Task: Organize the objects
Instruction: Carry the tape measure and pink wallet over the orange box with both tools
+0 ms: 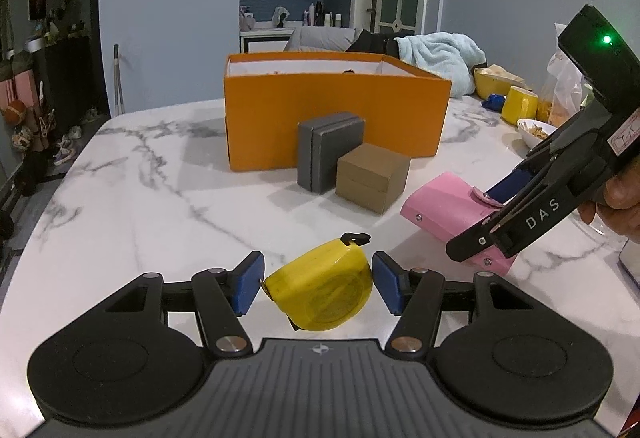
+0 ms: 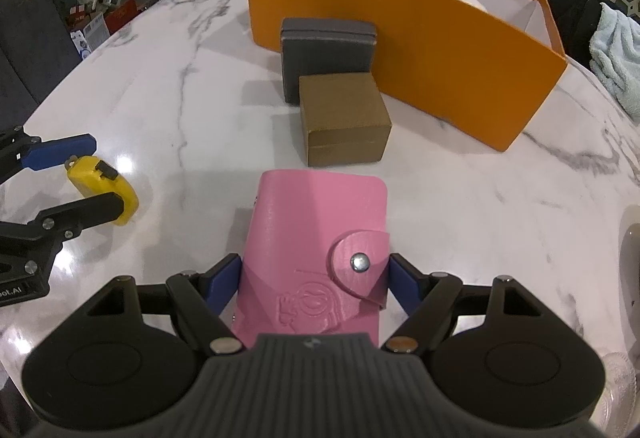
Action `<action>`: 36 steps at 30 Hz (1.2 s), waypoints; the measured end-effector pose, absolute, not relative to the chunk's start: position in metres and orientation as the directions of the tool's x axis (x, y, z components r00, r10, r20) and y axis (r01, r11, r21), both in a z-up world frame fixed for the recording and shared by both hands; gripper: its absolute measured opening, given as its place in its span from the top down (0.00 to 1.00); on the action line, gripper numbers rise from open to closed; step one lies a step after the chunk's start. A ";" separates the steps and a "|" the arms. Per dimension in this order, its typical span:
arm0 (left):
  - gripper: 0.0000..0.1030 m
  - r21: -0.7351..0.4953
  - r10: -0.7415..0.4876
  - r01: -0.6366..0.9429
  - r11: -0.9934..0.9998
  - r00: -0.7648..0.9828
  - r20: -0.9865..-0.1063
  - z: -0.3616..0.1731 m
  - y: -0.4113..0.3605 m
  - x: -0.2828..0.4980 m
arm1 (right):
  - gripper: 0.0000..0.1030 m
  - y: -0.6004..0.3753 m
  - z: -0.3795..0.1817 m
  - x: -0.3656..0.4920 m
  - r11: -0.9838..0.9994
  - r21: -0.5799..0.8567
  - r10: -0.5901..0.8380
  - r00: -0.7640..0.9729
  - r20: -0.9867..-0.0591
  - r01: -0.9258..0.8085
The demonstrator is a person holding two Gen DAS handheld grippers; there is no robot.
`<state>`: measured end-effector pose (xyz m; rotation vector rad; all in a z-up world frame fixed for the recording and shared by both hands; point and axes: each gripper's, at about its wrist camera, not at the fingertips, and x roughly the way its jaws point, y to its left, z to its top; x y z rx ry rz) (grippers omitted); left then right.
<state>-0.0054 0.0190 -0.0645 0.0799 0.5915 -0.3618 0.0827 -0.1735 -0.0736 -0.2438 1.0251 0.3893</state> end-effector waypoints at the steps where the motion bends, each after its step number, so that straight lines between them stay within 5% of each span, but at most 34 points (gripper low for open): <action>1: 0.33 -0.028 -0.313 0.359 0.933 0.770 -0.557 -0.062 0.018 -0.004 | 0.23 -0.174 -0.072 0.083 0.906 -0.013 0.203 0.462 -0.863 -0.423; 32: 0.38 -0.003 -0.393 0.444 0.896 0.791 -0.469 0.068 -0.062 0.167 | 0.23 -0.249 0.082 0.198 0.971 0.136 0.238 0.766 -0.598 -0.195; 33: 0.42 -0.003 -0.393 0.445 0.896 0.789 -0.472 0.068 -0.065 0.173 | 0.23 -0.253 0.083 0.206 0.972 0.145 0.235 0.770 -0.593 -0.186; 34: 0.77 -0.004 -0.393 0.445 0.896 0.787 -0.476 0.067 -0.069 0.180 | 0.23 -0.255 0.084 0.214 0.972 0.153 0.232 0.775 -0.588 -0.175; 35: 0.87 -0.019 -0.399 0.449 0.893 0.773 -0.493 0.066 -0.070 0.186 | 0.23 -0.258 0.083 0.220 0.973 0.160 0.230 0.778 -0.584 -0.168; 36: 0.87 -0.048 -0.407 0.446 0.894 0.763 -0.502 0.065 -0.071 0.194 | 0.23 -0.259 0.083 0.229 0.973 0.165 0.229 0.780 -0.583 -0.162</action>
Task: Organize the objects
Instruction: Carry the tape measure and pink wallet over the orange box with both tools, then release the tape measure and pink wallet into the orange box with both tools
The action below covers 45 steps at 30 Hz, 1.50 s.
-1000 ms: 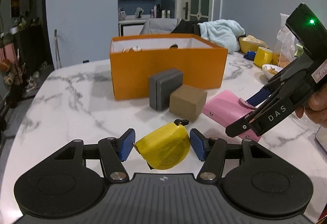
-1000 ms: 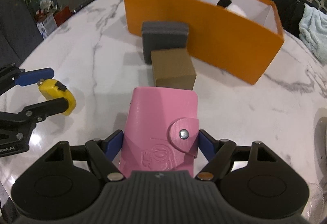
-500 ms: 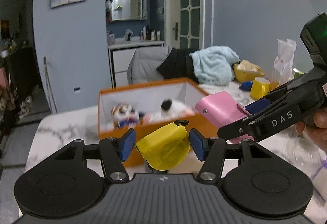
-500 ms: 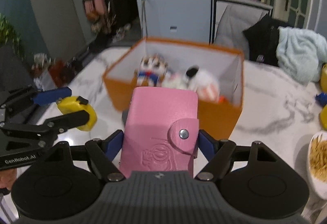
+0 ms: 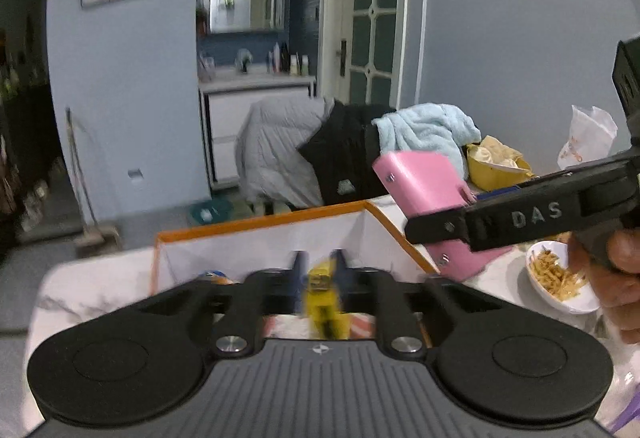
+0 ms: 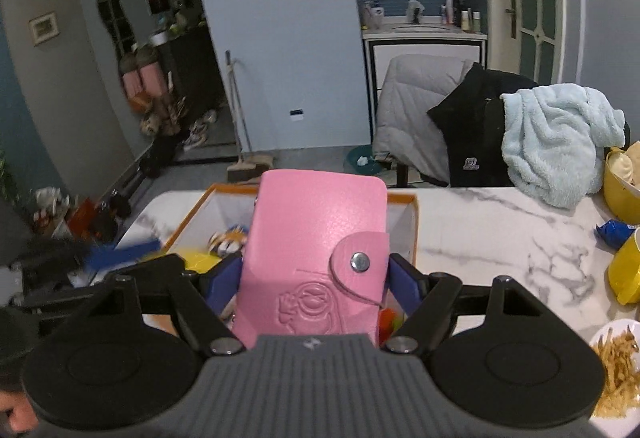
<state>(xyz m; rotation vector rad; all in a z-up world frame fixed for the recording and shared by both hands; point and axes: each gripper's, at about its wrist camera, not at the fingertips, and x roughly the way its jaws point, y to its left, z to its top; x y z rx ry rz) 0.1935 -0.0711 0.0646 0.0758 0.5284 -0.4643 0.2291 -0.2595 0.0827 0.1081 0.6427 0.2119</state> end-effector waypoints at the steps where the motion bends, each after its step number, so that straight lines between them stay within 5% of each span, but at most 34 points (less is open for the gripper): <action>1: 0.86 -0.073 -0.409 0.435 0.897 0.758 -0.509 0.062 -0.071 0.201 | 0.23 -0.261 0.081 0.238 0.972 0.172 0.229 0.781 -0.581 -0.158; 6: 0.86 -0.029 -0.296 0.346 0.938 0.753 -0.588 0.034 -0.073 0.246 | 0.23 -0.262 0.056 0.284 0.983 0.156 0.176 0.769 -0.614 -0.100; 19: 0.86 0.000 -0.259 0.345 0.939 0.704 -0.661 -0.006 -0.076 0.268 | 0.23 -0.249 -0.010 0.331 0.987 0.112 0.163 0.698 -0.697 -0.119; 27: 0.86 0.004 -0.264 0.358 0.934 0.694 -0.670 -0.012 -0.076 0.264 | 0.21 -0.231 -0.012 0.345 0.988 -0.034 0.089 0.729 -0.678 -0.152; 30: 0.86 0.006 -0.263 0.361 0.933 0.692 -0.673 -0.012 -0.076 0.263 | 0.07 -0.230 -0.007 0.340 0.985 -0.078 0.070 0.775 -0.628 -0.153; 45: 0.86 0.020 -0.260 0.364 0.931 0.702 -0.663 0.000 -0.072 0.249 | 0.07 -0.246 0.003 0.318 0.990 -0.030 0.090 0.772 -0.629 -0.140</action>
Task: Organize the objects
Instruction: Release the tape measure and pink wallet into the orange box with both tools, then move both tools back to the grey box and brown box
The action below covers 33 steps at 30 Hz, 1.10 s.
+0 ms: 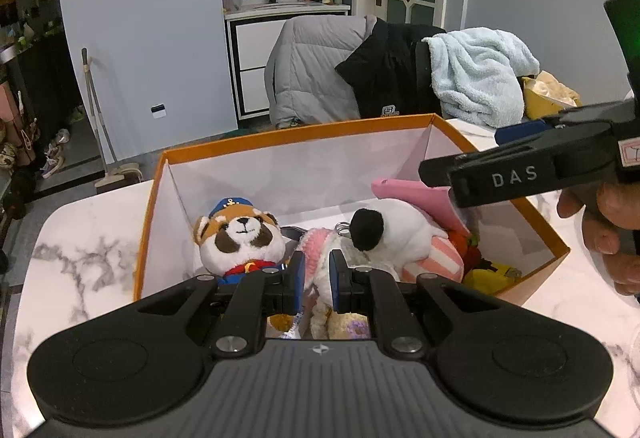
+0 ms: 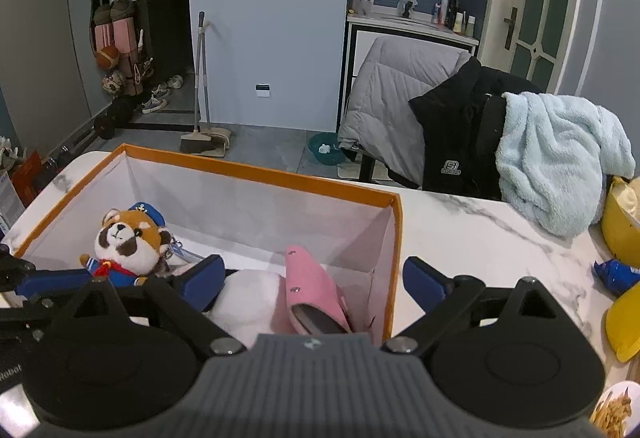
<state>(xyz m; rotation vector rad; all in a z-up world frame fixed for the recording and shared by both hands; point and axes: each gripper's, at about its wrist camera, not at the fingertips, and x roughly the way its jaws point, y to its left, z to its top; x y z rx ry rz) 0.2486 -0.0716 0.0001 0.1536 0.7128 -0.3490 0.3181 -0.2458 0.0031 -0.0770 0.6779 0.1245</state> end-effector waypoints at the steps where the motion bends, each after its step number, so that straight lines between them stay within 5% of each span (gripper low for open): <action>1: 0.86 0.020 -0.260 0.363 0.932 0.703 -0.662 0.001 -0.071 0.246 | 0.07 -0.247 0.004 0.315 0.990 -0.023 0.094 0.771 -0.629 -0.140; 33: 0.83 0.056 -0.240 0.334 0.941 0.775 -0.585 0.065 -0.043 0.161 | 0.07 -0.231 0.067 0.166 0.977 0.001 0.178 0.811 -0.557 -0.214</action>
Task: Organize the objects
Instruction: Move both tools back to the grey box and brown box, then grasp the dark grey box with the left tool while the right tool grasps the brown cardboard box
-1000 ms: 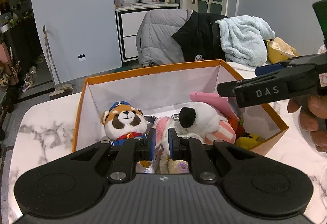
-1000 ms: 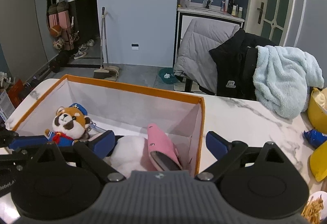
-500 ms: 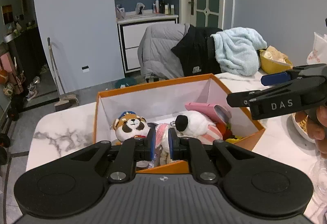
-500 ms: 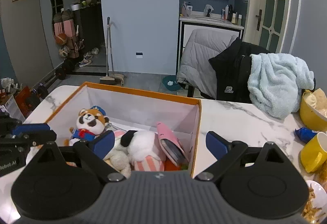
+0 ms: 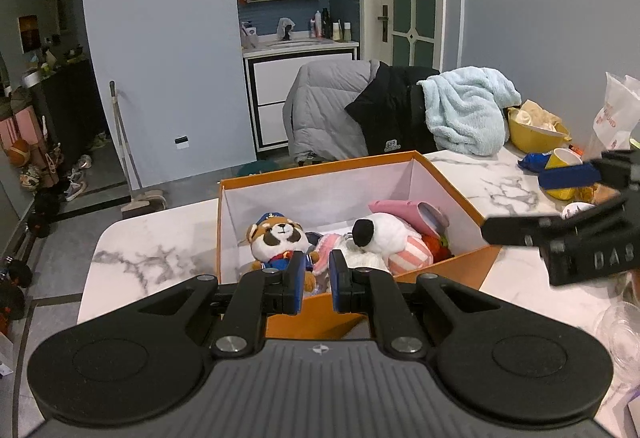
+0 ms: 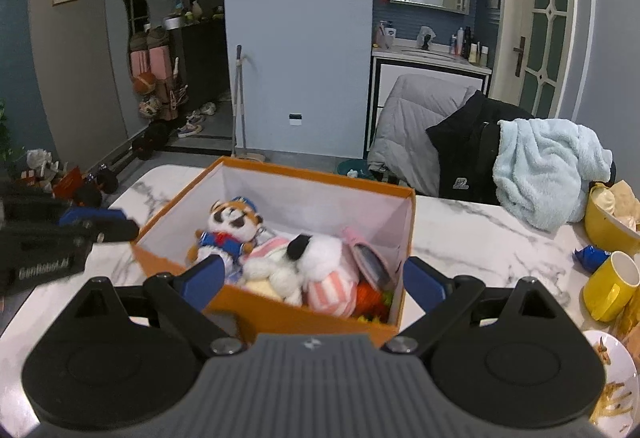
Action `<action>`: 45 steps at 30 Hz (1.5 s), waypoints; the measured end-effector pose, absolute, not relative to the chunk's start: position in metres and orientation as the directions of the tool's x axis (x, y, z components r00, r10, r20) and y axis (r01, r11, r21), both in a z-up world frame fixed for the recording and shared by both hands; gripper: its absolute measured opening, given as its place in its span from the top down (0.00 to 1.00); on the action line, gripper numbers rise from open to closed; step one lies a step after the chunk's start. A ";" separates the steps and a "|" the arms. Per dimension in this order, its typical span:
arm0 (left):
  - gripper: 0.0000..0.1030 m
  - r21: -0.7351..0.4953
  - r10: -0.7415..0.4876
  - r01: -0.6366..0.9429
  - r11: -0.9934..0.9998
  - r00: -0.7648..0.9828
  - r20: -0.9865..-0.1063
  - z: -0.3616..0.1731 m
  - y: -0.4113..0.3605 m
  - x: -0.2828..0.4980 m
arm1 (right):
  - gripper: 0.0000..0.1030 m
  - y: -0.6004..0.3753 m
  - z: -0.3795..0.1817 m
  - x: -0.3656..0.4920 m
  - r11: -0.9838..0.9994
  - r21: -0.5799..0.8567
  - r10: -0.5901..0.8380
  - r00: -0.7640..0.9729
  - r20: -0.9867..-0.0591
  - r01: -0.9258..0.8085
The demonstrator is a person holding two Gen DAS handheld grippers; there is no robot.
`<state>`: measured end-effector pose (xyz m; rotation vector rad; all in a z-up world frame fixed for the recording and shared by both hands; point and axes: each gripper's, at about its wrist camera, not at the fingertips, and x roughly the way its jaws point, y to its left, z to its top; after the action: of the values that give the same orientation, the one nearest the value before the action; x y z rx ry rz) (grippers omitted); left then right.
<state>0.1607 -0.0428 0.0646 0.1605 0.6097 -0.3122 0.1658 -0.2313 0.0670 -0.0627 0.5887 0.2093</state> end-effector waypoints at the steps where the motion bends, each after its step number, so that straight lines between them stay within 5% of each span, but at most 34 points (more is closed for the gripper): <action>1: 0.80 0.057 -0.240 0.334 0.941 0.776 -0.583 0.064 -0.041 0.158 | 0.07 -0.229 0.066 0.161 0.976 -0.005 0.180 0.810 -0.558 -0.220; 15: 0.76 0.058 -0.224 0.322 0.945 0.766 -0.602 0.043 -0.030 0.147 | 0.07 -0.207 0.038 0.132 0.959 -0.046 0.200 0.785 -0.586 -0.279; 21: 0.67 0.060 -0.225 0.329 0.942 0.757 -0.613 0.027 -0.029 0.145 | 0.06 -0.204 0.025 0.127 0.958 -0.041 0.203 0.774 -0.600 -0.283; 32: 0.35 0.058 -0.225 0.336 0.940 0.739 -0.635 -0.005 -0.028 0.141 | 0.06 -0.214 0.000 0.125 0.974 0.003 0.180 0.768 -0.615 -0.226; 45: 0.25 0.162 -0.262 0.457 0.875 0.726 -0.636 -0.036 -0.053 0.146 | 0.06 -0.205 -0.031 0.141 0.972 0.010 0.180 0.714 -0.677 -0.236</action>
<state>0.1458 -0.0529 -0.0365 0.3202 0.6456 -0.4039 0.1406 -0.2046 -0.0309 -0.0788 0.7407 0.2307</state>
